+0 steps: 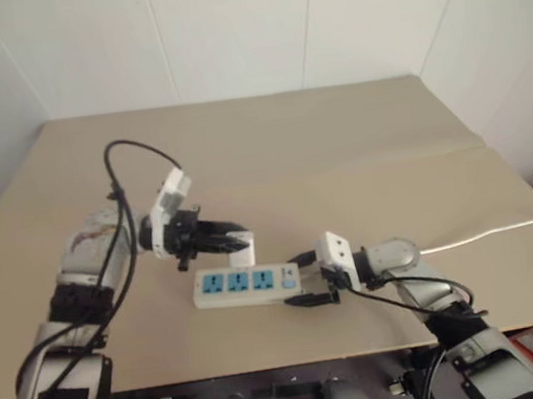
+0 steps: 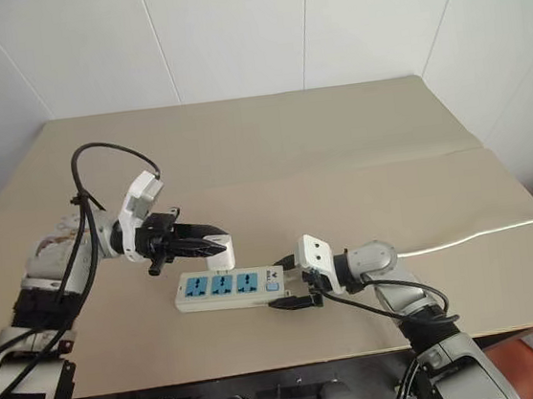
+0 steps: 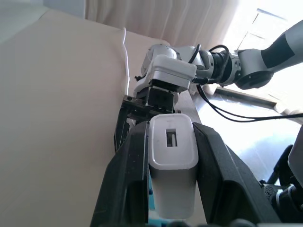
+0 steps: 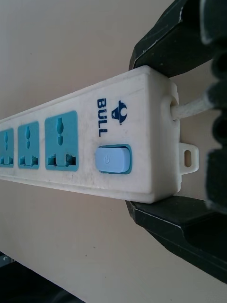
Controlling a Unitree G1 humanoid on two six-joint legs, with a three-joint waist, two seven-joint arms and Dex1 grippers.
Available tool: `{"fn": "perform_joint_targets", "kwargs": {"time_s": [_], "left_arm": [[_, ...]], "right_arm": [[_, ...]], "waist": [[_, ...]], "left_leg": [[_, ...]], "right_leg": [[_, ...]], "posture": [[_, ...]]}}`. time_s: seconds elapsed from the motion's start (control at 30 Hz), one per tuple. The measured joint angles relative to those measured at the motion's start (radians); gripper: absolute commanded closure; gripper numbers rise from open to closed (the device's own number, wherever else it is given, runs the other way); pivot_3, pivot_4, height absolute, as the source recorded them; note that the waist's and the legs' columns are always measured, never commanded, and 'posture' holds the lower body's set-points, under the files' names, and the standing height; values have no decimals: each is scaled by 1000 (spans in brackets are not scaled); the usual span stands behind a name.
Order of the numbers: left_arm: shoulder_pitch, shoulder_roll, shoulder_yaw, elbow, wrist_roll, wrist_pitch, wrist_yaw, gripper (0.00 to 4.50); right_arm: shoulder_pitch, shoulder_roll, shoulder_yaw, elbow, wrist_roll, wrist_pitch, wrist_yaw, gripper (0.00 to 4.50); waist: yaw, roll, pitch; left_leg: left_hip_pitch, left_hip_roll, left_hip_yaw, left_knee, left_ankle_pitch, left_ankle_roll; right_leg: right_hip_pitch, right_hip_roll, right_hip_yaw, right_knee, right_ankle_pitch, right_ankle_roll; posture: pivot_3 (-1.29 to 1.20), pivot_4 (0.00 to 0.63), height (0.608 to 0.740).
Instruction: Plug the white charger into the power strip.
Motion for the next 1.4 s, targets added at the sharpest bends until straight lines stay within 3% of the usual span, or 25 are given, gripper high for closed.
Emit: {"fn": "perform_joint_targets", "kwargs": {"time_s": [0.2,0.5,0.93,1.4], "left_arm": [[41,-53,23,33,-26,-63,-50,3483],[11,-86,-78,196,16,-228,-53,3483],[-34,-86,-227,273,-3,-328,-53,3483],[-47,-67,-267,340,-22,-388,-53,3483]], "right_arm": [[13,1,1,-8,-1,4,-16,1061],[17,2,3,-20,-2,13,-24,1061],[35,1,4,-52,-3,31,-40,1061],[38,1,5,-59,-3,35,-41,1061]], "waist": [[0,0,0],[0,0,0],[-2,0,0],[-2,0,0]], "left_leg": [[8,0,1,-1,0,0],[8,-1,0,-1,0,0],[7,0,0,-2,0,0],[7,0,0,-4,0,0]], "right_leg": [[9,0,0,-2,-2,-2],[9,0,0,-3,-1,-2],[9,0,0,-4,-2,-2],[8,0,0,-5,-2,-2]], "posture": [[0,150,740],[0,150,740],[0,150,740],[0,150,740]]}}
